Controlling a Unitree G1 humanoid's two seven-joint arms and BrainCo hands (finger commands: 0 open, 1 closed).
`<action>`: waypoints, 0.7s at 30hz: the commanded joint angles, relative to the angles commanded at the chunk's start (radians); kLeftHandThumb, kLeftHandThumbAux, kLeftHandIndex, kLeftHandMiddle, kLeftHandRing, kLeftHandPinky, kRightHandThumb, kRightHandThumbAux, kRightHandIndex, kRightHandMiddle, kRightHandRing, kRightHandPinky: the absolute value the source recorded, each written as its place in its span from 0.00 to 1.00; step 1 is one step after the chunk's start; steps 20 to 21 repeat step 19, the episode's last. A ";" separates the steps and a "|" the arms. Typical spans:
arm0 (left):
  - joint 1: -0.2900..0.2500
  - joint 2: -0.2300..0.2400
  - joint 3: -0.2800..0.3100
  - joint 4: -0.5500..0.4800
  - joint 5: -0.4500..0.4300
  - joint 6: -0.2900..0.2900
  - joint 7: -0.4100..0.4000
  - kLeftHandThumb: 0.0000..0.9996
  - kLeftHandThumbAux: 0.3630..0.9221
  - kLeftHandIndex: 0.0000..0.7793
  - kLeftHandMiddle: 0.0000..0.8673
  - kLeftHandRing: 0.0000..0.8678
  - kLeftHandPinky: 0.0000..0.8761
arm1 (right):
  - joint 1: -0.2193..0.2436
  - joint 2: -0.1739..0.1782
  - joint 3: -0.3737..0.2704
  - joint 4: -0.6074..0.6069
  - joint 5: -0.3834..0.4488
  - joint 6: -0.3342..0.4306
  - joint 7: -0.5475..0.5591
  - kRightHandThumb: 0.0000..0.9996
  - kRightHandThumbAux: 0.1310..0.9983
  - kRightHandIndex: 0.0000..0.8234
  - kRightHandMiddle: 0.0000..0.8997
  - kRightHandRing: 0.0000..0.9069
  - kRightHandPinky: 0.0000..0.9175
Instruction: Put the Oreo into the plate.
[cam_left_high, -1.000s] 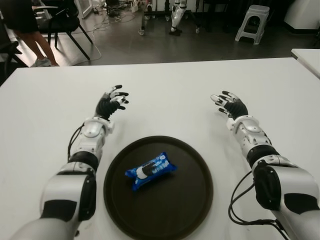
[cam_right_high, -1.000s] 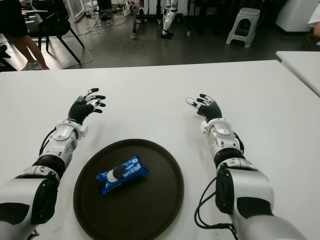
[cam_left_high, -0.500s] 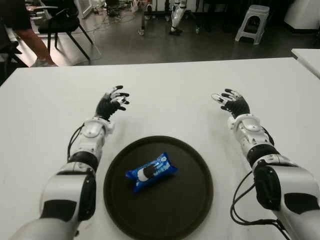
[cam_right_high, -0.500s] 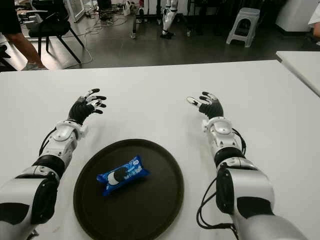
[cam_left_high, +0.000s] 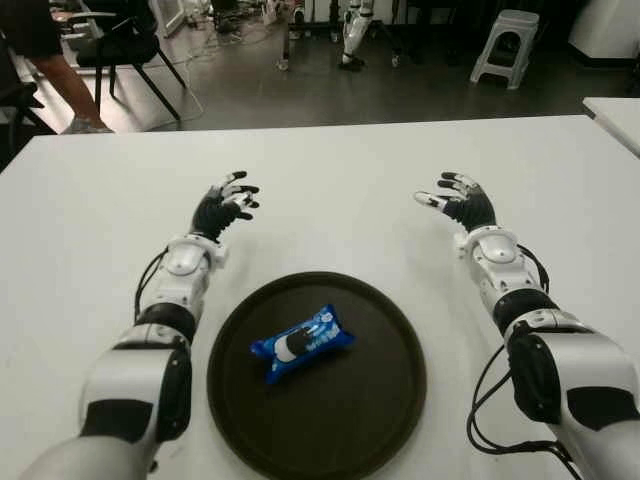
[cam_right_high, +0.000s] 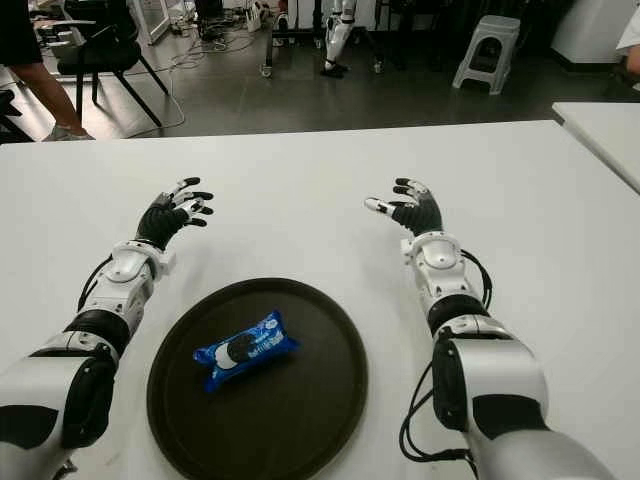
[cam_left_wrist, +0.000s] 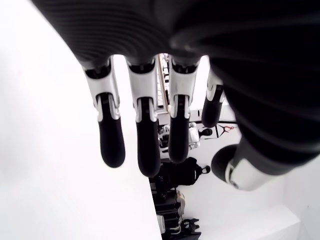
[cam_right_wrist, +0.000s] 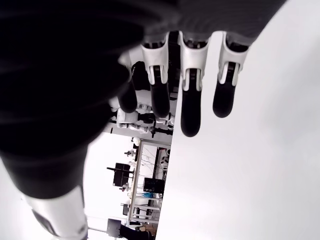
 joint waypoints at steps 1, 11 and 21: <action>0.000 0.000 0.000 0.000 0.000 0.001 0.000 0.20 0.46 0.21 0.35 0.40 0.46 | 0.000 0.000 0.003 0.000 -0.003 -0.001 -0.003 0.00 0.78 0.26 0.31 0.31 0.32; -0.002 0.001 -0.005 0.003 0.004 0.000 0.010 0.20 0.46 0.22 0.36 0.42 0.48 | 0.003 0.001 0.018 0.001 -0.024 -0.001 -0.025 0.00 0.77 0.24 0.30 0.29 0.30; -0.001 -0.001 -0.005 0.003 0.002 -0.005 0.009 0.20 0.47 0.22 0.36 0.42 0.49 | 0.004 0.003 0.019 0.000 -0.030 -0.002 -0.031 0.02 0.76 0.24 0.30 0.29 0.29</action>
